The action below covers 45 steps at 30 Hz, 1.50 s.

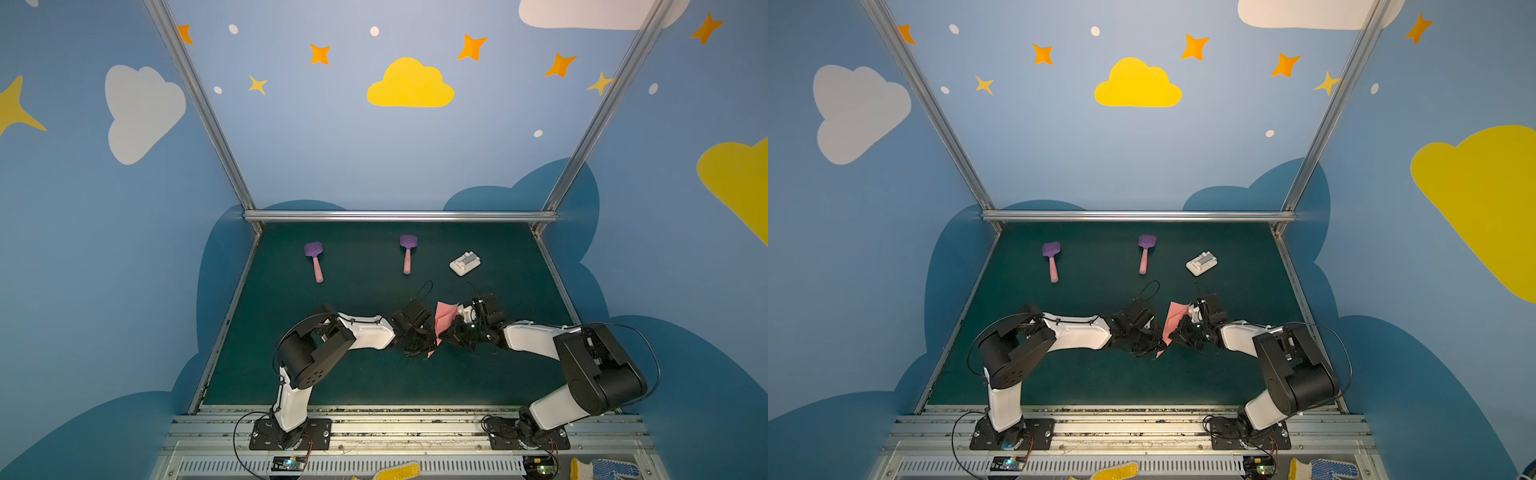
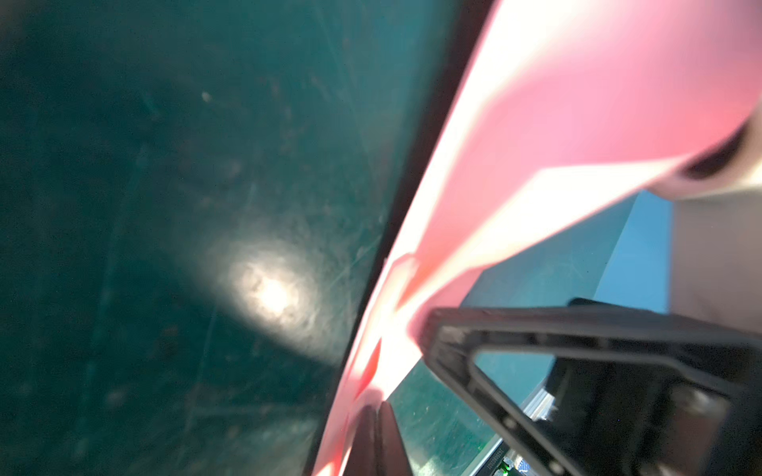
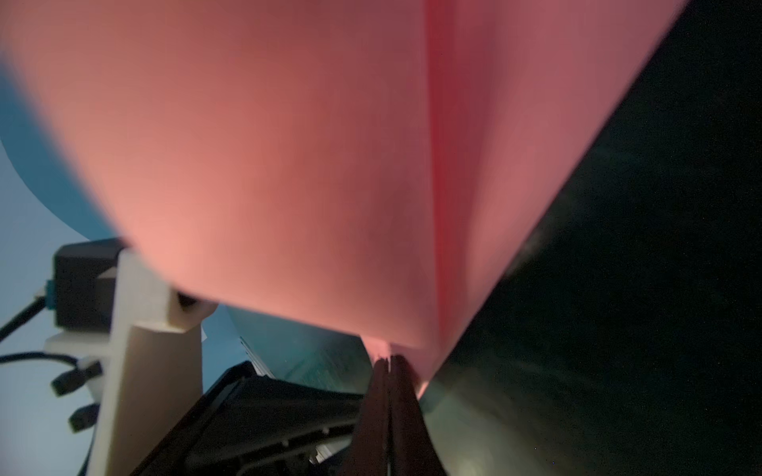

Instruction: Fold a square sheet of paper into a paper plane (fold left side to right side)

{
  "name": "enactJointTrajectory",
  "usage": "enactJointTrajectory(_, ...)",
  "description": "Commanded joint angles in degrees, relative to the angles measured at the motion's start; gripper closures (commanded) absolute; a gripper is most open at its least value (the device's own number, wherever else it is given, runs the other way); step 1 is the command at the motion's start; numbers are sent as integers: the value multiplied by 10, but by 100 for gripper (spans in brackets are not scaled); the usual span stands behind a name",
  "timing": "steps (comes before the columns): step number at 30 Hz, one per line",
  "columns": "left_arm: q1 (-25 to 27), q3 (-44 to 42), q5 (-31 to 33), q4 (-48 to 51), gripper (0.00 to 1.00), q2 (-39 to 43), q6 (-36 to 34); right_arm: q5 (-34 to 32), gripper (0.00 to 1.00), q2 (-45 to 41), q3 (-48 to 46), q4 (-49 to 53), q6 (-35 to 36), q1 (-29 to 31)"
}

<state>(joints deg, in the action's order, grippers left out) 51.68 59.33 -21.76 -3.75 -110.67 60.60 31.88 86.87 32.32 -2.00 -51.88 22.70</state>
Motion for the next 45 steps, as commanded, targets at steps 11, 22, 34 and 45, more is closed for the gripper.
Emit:
enactJointTrajectory(11,-25,61,-52,162,96,-37,-138,-16,89,-126,59,200,145,-83)
enactJointTrajectory(22,-40,123,-82,245,96,-70,-225,-33,96,-109,52,207,186,10)
enactJointTrajectory(34,-40,134,-83,253,96,-79,-231,-37,100,-12,85,136,162,58)
enactJointTrajectory(45,-39,135,-85,255,96,-84,-236,-61,100,38,84,113,163,48)
